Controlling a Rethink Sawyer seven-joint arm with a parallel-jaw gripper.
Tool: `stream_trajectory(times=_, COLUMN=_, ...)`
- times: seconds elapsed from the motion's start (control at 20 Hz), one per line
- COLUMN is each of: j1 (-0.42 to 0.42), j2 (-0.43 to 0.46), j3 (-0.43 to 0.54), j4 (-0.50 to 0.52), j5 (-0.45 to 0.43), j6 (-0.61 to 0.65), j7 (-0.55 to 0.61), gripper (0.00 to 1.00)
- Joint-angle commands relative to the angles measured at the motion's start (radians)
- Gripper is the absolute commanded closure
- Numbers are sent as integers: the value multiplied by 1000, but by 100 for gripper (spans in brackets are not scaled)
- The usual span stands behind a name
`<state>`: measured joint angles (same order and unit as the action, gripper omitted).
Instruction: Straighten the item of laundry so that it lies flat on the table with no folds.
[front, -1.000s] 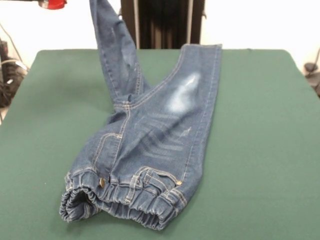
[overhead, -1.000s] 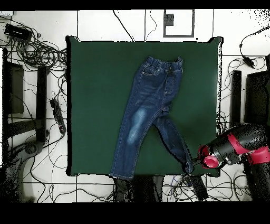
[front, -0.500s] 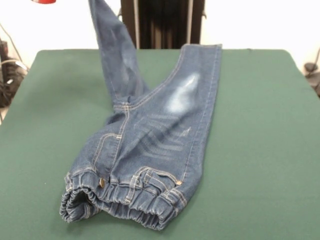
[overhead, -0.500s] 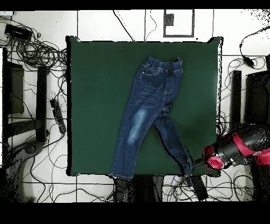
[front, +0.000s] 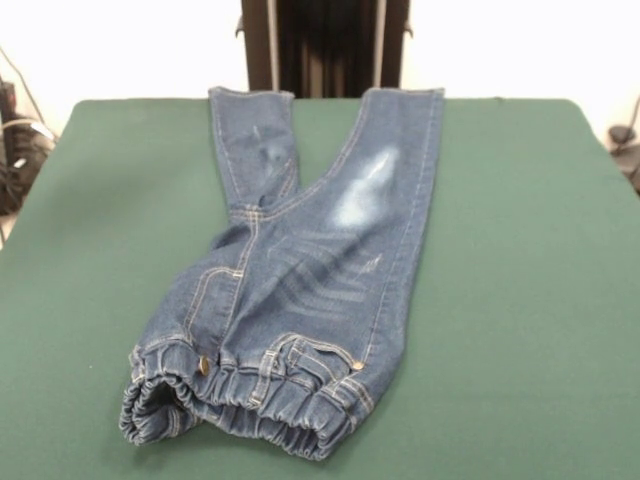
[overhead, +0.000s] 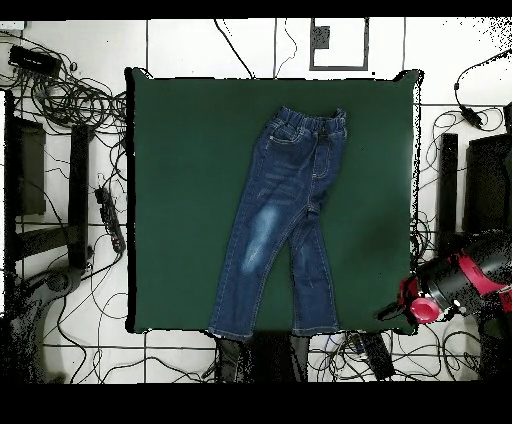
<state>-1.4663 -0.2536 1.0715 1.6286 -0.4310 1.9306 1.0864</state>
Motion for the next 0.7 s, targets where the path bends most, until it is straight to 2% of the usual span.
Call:
stream_trajectory(times=0.05, j1=75, j2=14, j3=21, j4=-102, j5=12, j6=109, j7=-168, gripper=100)
stream_trajectory(times=0.5, j1=71, j2=30, j3=35, j4=-93, j5=34, j6=95, j7=-159, gripper=100)
stream_trajectory(times=0.7, j1=82, j2=58, j3=46, j4=-81, j5=41, j6=37, j7=-171, gripper=100)
